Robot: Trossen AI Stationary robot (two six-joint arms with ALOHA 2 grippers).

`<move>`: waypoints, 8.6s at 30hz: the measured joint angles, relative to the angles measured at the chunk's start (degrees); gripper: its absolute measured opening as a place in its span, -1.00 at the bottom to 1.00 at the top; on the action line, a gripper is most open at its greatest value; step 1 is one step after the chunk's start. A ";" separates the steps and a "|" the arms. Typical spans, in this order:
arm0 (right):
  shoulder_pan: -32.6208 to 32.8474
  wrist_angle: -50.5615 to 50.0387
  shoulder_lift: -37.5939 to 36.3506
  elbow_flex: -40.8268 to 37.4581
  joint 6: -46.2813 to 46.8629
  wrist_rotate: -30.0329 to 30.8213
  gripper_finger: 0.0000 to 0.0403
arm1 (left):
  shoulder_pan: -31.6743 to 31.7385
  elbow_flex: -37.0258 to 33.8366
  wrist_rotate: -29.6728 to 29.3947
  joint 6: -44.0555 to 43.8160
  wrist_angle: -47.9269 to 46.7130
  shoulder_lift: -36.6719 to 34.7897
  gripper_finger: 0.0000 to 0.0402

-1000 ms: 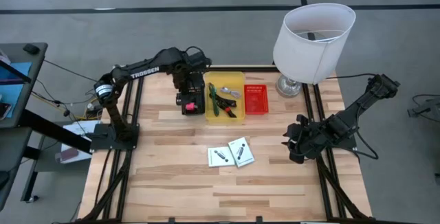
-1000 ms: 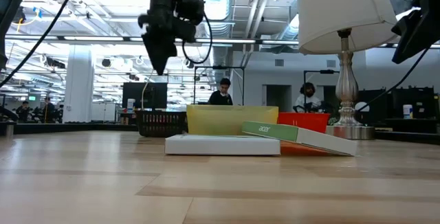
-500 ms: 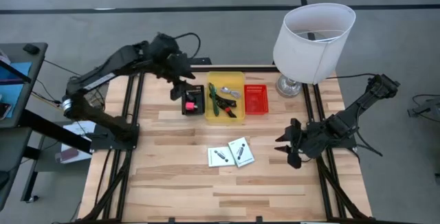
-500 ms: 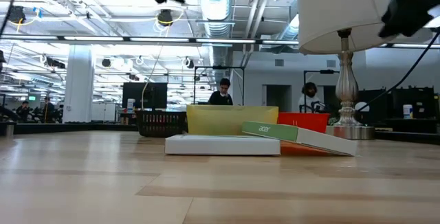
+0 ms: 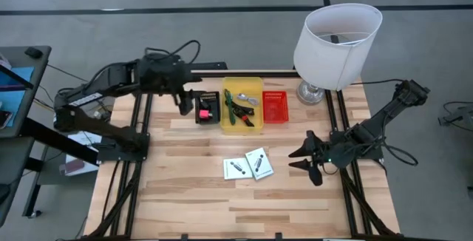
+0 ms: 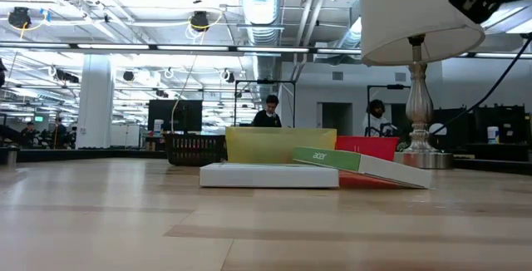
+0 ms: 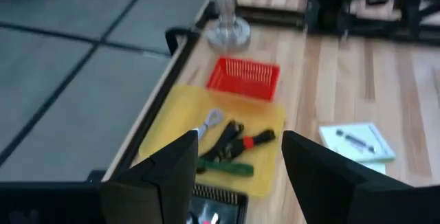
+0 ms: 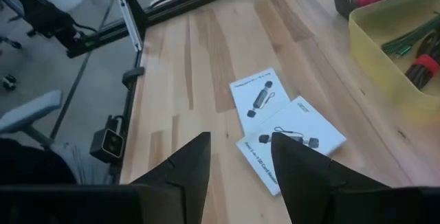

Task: Pick and place items into bin
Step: Put the right white card reader box into the red bin

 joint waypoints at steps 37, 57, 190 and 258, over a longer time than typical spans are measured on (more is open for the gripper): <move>-8.44 1.99 33.53 14.27 -9.77 -6.91 0.01 | 0.68 -45.27 7.12 2.55 25.03 -31.89 0.02; -7.78 -22.23 51.66 40.26 -5.21 -11.77 -0.31 | 0.66 -45.25 8.67 3.46 20.04 -33.95 0.02; 2.02 -27.03 63.32 40.70 12.70 10.24 0.26 | 0.65 -44.51 7.45 -3.68 12.46 -34.27 0.02; -5.80 -16.17 63.76 33.86 -6.46 2.82 0.26 | 0.64 -44.53 7.45 -4.27 12.41 -34.25 0.02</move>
